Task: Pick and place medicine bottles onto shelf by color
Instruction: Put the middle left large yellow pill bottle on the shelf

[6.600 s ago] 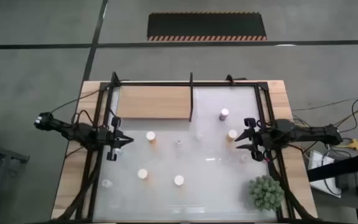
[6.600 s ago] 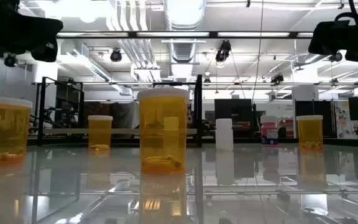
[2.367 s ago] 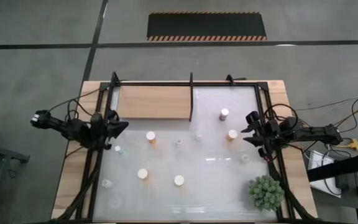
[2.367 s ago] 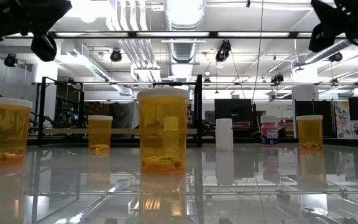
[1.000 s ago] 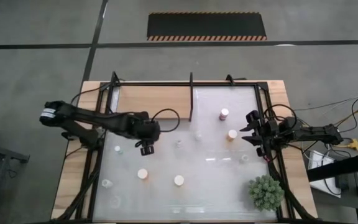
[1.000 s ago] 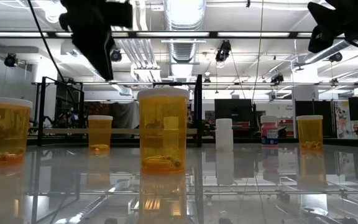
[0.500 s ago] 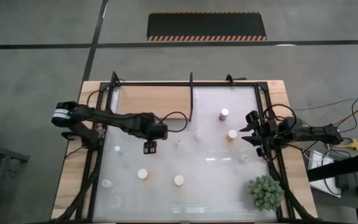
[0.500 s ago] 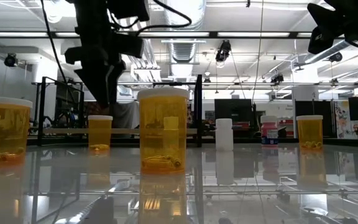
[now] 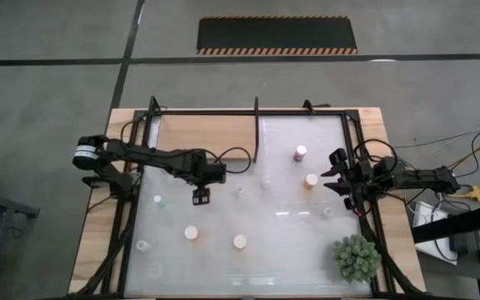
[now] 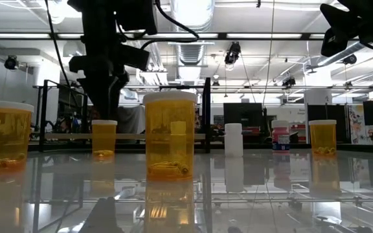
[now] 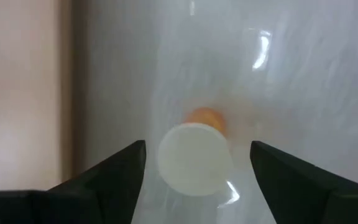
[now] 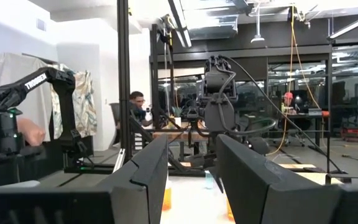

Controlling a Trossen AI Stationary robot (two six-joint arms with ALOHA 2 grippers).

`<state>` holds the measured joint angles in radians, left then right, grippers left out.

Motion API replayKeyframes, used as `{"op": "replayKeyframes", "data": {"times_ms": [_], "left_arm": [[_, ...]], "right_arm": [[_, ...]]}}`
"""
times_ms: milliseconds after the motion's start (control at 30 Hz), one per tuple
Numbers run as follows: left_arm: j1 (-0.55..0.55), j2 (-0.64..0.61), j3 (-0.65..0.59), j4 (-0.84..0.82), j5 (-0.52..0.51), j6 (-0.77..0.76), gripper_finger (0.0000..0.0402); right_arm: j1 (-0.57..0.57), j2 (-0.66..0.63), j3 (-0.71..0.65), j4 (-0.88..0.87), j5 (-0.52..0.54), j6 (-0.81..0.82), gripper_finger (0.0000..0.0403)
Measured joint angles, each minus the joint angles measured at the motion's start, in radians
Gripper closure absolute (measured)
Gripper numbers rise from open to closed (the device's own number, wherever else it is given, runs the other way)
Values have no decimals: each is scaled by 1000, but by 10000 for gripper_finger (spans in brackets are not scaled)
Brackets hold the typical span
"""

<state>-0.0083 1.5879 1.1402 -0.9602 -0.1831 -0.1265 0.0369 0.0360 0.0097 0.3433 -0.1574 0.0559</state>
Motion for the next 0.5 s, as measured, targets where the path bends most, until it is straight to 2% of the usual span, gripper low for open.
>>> {"op": "replayKeyframes", "data": {"times_ms": [500], "left_arm": [[2,-4,-90,74,6,-24,139]], "right_arm": [[0,0,0,0,0,0,275]]}}
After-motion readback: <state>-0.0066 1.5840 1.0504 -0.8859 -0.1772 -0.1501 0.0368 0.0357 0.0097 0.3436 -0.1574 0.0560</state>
